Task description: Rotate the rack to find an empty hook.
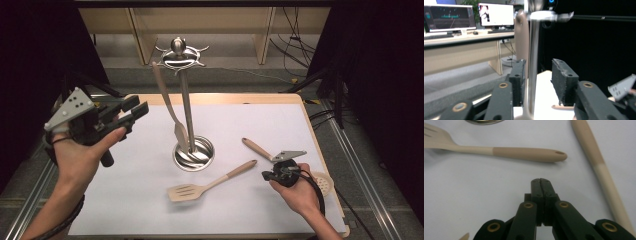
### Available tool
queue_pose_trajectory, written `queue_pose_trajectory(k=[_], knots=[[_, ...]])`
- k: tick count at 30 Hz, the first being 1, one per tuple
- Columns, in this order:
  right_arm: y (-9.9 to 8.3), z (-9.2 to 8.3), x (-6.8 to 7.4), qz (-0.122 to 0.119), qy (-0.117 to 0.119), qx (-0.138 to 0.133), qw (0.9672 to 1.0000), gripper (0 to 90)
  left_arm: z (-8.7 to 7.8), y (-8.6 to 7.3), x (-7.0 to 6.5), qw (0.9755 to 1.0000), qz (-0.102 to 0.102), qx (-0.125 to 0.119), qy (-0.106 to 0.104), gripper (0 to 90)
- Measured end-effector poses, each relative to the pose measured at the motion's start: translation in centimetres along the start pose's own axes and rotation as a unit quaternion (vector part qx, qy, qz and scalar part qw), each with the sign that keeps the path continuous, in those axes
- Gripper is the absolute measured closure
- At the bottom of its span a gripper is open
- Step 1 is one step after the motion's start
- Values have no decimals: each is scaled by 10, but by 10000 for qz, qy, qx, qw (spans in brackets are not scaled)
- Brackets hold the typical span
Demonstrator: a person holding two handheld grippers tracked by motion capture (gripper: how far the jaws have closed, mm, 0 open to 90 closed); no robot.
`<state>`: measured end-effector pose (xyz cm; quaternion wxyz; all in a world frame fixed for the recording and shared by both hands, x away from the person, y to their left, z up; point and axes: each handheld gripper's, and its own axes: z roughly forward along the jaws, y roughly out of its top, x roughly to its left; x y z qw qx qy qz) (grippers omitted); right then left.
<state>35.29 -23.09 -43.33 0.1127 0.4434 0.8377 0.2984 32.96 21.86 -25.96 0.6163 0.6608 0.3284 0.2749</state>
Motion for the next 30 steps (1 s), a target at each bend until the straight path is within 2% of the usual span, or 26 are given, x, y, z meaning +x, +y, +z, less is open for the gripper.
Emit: queue_pose_trajectory(k=[3,5,8,9,10,12,15,16,17,19,20,21,23,24,26,28,30], knots=[[8,5,-7,44,-134,-1,9999,900,-3,-22,4,9998,-73,201,19,553],[16,8,-12,58,-194,125,9997,900,-4,-36,6,9993,-138,334,45,541],[25,15,-20,-38,-263,172,9995,900,-6,-55,10,9987,-155,473,92,519],[28,16,-21,77,-255,226,9994,900,-7,-61,11,9983,-137,558,117,510],[31,18,-23,76,-261,249,9993,900,-8,-66,12,9980,-151,602,139,502],[35,21,-25,202,-255,289,9991,900,-10,-76,13,9976,-195,642,177,491],[37,27,-31,181,-236,282,9992,900,-12,-89,14,9971,-146,713,243,480],[37,28,-30,267,-234,355,9987,900,-13,-93,14,9969,-111,730,260,475],[37,30,-32,217,-228,303,9990,900,-14,-97,14,9968,-102,736,285,472],[36,32,-31,372,-255,329,9984,900,-15,-106,15,9966,-93,731,354,465],[36,33,-32,300,-345,326,9984,900,-15,-109,15,9963,-85,779,363,462],[36,33,-32,386,-274,303,9984,900,-15,-112,16,9960,-118,801,379,459],[37,33,-34,320,-269,329,9986,900,-15,-117,17,9954,-165,828,444,454],[38,33,-34,332,-272,290,9987,900,-14,-117,17,9960,-167,794,381,453],[39,33,-34,322,-299,216,9988,900,-14,-116,17,9960,-161,777,416,451],[39,32,-35,362,-315,260,9985,900,-15,-115,15,9964,-154,745,377,448],[39,32,-36,335,-323,174,9988,900,-16,-113,14,9968,-146,697,358,448]])
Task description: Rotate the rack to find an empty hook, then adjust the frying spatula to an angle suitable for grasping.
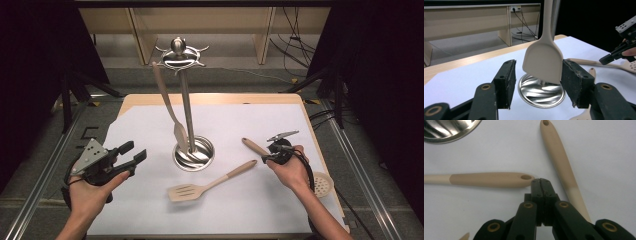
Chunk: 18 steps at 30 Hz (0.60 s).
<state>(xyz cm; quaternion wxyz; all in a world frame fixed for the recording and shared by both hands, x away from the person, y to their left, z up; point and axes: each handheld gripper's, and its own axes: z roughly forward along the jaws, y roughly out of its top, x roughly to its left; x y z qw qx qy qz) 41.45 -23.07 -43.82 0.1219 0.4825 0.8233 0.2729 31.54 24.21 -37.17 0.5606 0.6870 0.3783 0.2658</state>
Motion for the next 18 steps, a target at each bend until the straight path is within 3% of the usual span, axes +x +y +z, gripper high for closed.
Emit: queue_pose_trajectory(k=[7,8,10,13,16,18], knots=[[4,4,-3,1,1,103,9999,900,0,-2,1,10000,-54,-15,17,447],[5,5,-2,97,-29,68,9999,900,1,-3,1,10000,-75,5,17,447],[6,9,-6,-81,-55,60,9999,900,2,-4,2,9999,-102,-5,20,447],[9,10,-6,85,-39,194,9998,900,3,-5,3,9999,-106,25,27,446],[11,14,-10,21,-48,194,9998,900,5,-5,3,9999,-122,17,20,446],[12,17,-10,139,-68,293,9995,900,5,-6,3,9999,-133,41,26,446]])
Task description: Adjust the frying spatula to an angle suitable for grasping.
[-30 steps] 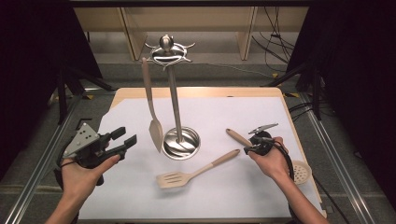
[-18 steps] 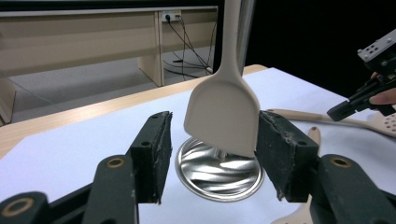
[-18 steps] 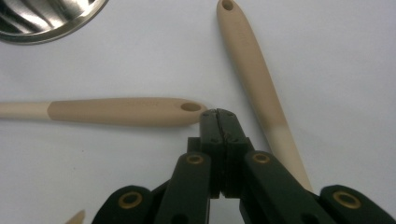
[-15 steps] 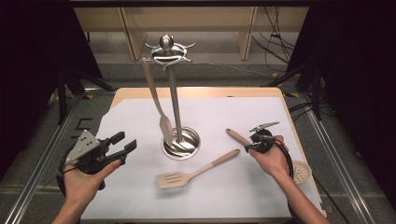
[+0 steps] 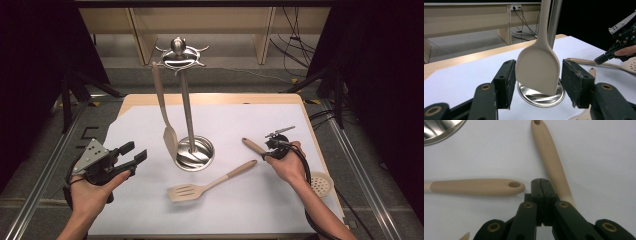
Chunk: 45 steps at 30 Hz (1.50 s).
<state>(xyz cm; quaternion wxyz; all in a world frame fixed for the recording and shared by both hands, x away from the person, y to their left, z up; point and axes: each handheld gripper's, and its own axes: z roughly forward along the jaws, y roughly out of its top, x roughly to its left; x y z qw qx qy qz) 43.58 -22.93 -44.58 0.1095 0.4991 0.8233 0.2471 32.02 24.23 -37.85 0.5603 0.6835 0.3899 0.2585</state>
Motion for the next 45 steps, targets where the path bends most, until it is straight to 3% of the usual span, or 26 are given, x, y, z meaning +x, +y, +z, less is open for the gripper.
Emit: queue_pose_trajectory(k=[5,6,9,12,14,16,17,20,22,23,25,29,32,34,35,37,39,41,42,43,44,45], knots=[[2,7,0,4,7,90,10000,900,2,-4,1,10000,4,65,-47,444],[3,9,1,-30,18,110,9999,900,1,-4,1,9999,1,169,-17,444],[4,14,3,-33,38,222,9997,900,3,-6,1,9999,30,127,-104,443],[6,18,4,-51,38,260,9996,900,2,-6,-1,9998,-32,213,-2,443],[7,20,5,-30,17,274,9996,900,3,-6,1,9997,118,174,-141,442],[8,21,3,-113,3,279,9995,900,3,-6,0,9998,40,207,-69,442],[8,21,3,-108,39,319,9994,900,5,-7,1,9997,89,140,-154,442],[8,24,3,-107,93,364,9992,900,4,-7,1,9997,81,224,-86,442],[7,25,3,-164,154,396,9990,900,4,-8,1,9997,76,230,-76,442],[7,27,2,-318,170,335,9988,900,4,-8,1,9997,76,243,-71,442],[7,25,5,-247,151,427,9987,900,4,-8,2,9996,80,240,-97,441],[8,26,6,-405,178,412,9982,900,4,-9,2,9996,44,280,-65,439],[8,26,8,-501,346,423,9972,900,5,-9,3,9995,66,289,-79,438],[7,26,14,-348,489,519,9968,900,6,-10,3,9995,75,296,-104,437],[6,27,16,-521,556,428,9962,900,6,-10,2,9994,51,327,-92,437],[5,25,26,-457,544,581,9958,900,8,-11,2,9994,70,307,-157,437],[5,26,33,-599,658,494,9948,900,7,-12,0,9991,-1,423,-83,437],[4,24,44,-536,682,571,9946,900,9,-14,-1,9988,28,438,-194,436],[3,23,50,-519,651,598,9947,900,11,-13,1,9986,201,429,-236,435],[2,22,54,-588,686,588,9942,900,10,-15,-1,9985,88,502,-188,436],[1,22,57,-704,749,562,9931,900,12,-15,1,9982,247,464,-289,436],[0,22,62,-647,753,576,9934,900,12,-15,0,9980,213,532,-265,436]])
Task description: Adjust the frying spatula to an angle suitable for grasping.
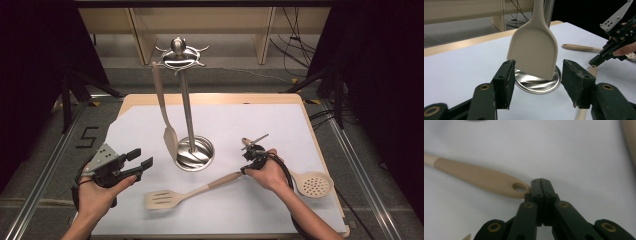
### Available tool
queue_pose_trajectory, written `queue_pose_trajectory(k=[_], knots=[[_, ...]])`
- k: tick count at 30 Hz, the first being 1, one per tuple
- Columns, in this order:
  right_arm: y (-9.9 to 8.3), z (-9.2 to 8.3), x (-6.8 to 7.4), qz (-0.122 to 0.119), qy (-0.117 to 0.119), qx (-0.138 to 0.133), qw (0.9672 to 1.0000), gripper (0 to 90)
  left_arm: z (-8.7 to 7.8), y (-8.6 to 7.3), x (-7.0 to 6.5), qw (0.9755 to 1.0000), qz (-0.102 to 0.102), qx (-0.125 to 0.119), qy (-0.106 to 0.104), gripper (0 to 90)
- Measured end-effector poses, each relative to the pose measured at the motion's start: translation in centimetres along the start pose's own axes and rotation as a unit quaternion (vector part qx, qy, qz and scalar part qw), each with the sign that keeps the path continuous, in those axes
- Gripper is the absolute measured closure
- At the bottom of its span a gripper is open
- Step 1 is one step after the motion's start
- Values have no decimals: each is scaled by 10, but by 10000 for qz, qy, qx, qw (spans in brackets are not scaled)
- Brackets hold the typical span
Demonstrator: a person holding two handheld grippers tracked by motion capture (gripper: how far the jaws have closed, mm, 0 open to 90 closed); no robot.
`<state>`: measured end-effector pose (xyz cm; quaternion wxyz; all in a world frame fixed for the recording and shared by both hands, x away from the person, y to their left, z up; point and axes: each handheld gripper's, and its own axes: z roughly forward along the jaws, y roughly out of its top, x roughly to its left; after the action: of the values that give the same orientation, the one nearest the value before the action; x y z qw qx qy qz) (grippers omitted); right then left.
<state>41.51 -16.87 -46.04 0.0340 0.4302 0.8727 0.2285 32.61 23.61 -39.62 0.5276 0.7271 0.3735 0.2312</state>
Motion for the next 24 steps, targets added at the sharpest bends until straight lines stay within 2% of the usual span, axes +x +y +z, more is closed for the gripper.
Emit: queue_pose_trajectory(k=[1,2,3,4,5,6,7,8,9,10,11,12,13,14,15,16,17,18,19,20,24], knots=[[-1,0,4,19,42,43,10000,900,2,-1,-1,10000,-14,-11,-38,437],[-2,1,7,-71,89,11,9999,900,3,-1,0,9999,87,28,-77,437],[-3,1,12,30,95,81,9999,900,4,-3,-3,9999,-79,31,-82,437],[-4,2,16,38,115,112,9999,900,4,-3,-2,9999,36,85,-87,437],[-5,4,18,-80,236,16,9997,900,5,-3,-3,9999,20,125,-92,438],[-6,3,22,16,306,79,9995,900,6,-5,-5,9998,-68,143,-131,438],[-6,4,25,-4,353,68,9994,900,7,-5,-5,9997,-40,171,-162,440],[-6,6,26,-155,385,-7,9991,900,7,-6,-7,9996,-49,220,-153,441],[-7,5,29,-91,373,10,9993,900,9,-6,-7,9995,21,227,-220,442],[-7,6,29,-190,395,-69,9990,900,9,-7,-8,9994,18,279,-210,443],[-7,4,29,-127,372,-52,9992,900,11,-8,-10,9992,-42,274,-296,445],[-7,2,29,-209,405,-179,9988,900,11,-8,-9,9989,71,342,-317,447],[-7,0,28,-230,382,-244,9987,900,12,-9,-11,9985,13,432,-349,448],[-8,-4,30,-131,325,-212,9992,888,14,-9,-12,9983,48,438,-378,450],[-8,-8,28,-224,184,-262,9992,876,15,-10,-13,9979,69,509,-395,453],[-10,-12,28,-206,158,-269,9993,871,17,-11,-15,9974,58,553,-450,455],[-11,-15,24,-378,124,-421,9983,866,20,-11,-16,9968,56,582,-549,456],[-13,-20,23,-372,101,-460,9982,860,21,-11,-17,9962,141,643,-573,457],[-16,-23,21,-354,73,-496,9981,852,23,-12,-20,9956,85,681,-645,457],[-19,-27,19,-321,51,-498,9982,843,25,-12,-21,9948,175,726,-690,457],[-32,-39,12,-222,-27,-544,9983,814,32,-14,-27,9919,237,874,-893,460]])
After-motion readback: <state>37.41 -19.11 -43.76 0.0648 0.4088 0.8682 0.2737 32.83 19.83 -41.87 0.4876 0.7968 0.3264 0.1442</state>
